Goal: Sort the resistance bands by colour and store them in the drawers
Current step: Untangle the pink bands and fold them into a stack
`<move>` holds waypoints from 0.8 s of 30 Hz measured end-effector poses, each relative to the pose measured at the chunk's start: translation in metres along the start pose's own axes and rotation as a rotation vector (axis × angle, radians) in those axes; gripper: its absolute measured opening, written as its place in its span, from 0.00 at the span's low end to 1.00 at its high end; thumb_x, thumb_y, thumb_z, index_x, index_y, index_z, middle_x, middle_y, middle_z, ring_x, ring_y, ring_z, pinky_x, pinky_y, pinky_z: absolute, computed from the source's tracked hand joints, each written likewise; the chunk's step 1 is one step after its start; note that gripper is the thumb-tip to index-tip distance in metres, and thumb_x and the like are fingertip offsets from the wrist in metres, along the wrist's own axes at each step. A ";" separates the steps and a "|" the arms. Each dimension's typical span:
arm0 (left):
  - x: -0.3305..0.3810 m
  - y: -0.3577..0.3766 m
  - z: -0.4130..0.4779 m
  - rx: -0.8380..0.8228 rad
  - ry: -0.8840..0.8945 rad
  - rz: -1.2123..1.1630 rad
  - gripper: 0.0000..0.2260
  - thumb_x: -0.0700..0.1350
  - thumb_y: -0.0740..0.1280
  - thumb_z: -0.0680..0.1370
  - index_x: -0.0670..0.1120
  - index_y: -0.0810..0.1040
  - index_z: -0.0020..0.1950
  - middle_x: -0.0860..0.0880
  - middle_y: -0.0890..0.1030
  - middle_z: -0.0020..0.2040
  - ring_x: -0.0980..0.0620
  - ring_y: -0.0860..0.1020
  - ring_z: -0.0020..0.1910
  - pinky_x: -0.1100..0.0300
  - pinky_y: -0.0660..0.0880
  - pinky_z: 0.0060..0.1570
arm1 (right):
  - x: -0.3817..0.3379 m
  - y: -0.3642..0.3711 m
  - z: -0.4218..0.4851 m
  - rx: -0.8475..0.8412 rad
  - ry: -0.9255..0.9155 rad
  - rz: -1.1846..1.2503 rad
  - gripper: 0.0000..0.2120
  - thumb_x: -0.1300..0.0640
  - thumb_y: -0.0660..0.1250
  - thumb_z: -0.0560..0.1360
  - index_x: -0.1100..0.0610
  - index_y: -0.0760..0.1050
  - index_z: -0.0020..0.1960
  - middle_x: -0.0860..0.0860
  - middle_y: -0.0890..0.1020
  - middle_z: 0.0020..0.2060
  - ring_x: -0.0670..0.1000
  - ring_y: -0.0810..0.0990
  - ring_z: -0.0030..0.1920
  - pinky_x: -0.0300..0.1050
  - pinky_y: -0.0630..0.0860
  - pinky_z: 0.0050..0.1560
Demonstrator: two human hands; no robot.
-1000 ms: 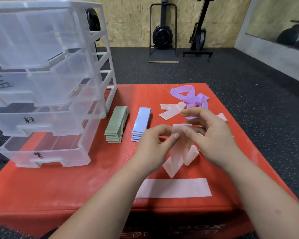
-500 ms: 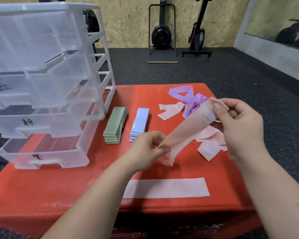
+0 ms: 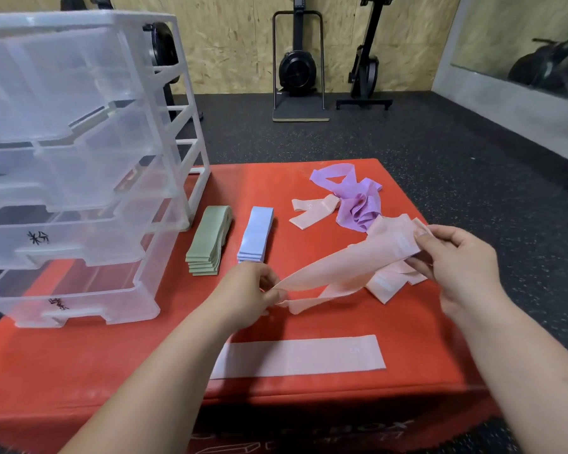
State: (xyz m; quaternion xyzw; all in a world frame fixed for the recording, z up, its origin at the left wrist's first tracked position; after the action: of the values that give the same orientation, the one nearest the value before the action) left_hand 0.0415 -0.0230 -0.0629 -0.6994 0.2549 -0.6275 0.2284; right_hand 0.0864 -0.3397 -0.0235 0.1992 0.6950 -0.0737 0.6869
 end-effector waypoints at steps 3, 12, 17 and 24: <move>0.005 0.002 -0.002 -0.037 -0.023 -0.278 0.03 0.38 0.76 0.78 0.44 0.85 0.50 0.47 0.88 0.41 0.51 0.87 0.39 0.51 0.85 0.46 | 0.001 -0.004 0.002 0.033 0.018 0.023 0.09 0.61 0.73 0.79 0.61 0.81 0.59 0.55 0.87 0.48 0.48 0.87 0.47 0.39 0.84 0.40; 0.015 0.002 -0.002 -0.165 -0.005 -0.754 0.07 0.40 0.68 0.85 0.41 0.84 0.60 0.43 0.86 0.52 0.50 0.84 0.51 0.55 0.81 0.56 | 0.018 -0.024 0.020 0.107 0.199 0.046 0.12 0.64 0.71 0.80 0.64 0.78 0.63 0.61 0.86 0.51 0.51 0.88 0.43 0.44 0.86 0.36; 0.008 -0.001 0.001 -0.080 0.100 -0.606 0.09 0.37 0.71 0.82 0.45 0.83 0.61 0.47 0.82 0.46 0.51 0.79 0.41 0.57 0.79 0.51 | 0.025 -0.026 0.022 0.053 0.280 -0.008 0.10 0.64 0.69 0.81 0.63 0.79 0.62 0.60 0.86 0.51 0.53 0.87 0.46 0.49 0.86 0.41; -0.010 0.008 0.002 -0.004 0.168 0.195 0.20 0.38 0.72 0.77 0.56 0.80 0.65 0.55 0.79 0.59 0.55 0.79 0.53 0.58 0.79 0.56 | 0.038 -0.030 0.022 -0.028 0.227 -0.386 0.11 0.65 0.70 0.79 0.59 0.79 0.61 0.57 0.84 0.47 0.53 0.83 0.40 0.48 0.86 0.33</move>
State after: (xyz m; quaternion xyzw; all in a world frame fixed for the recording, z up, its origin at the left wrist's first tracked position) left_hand 0.0426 -0.0227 -0.0759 -0.6168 0.3411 -0.6580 0.2649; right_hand 0.0961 -0.3686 -0.0675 0.0602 0.7941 -0.1712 0.5800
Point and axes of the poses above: each hand's wrist, its own z-axis towards the middle knuckle, its own y-axis out of the palm, x = y × z, the point moved 2 cm from there along z, towards the middle knuckle
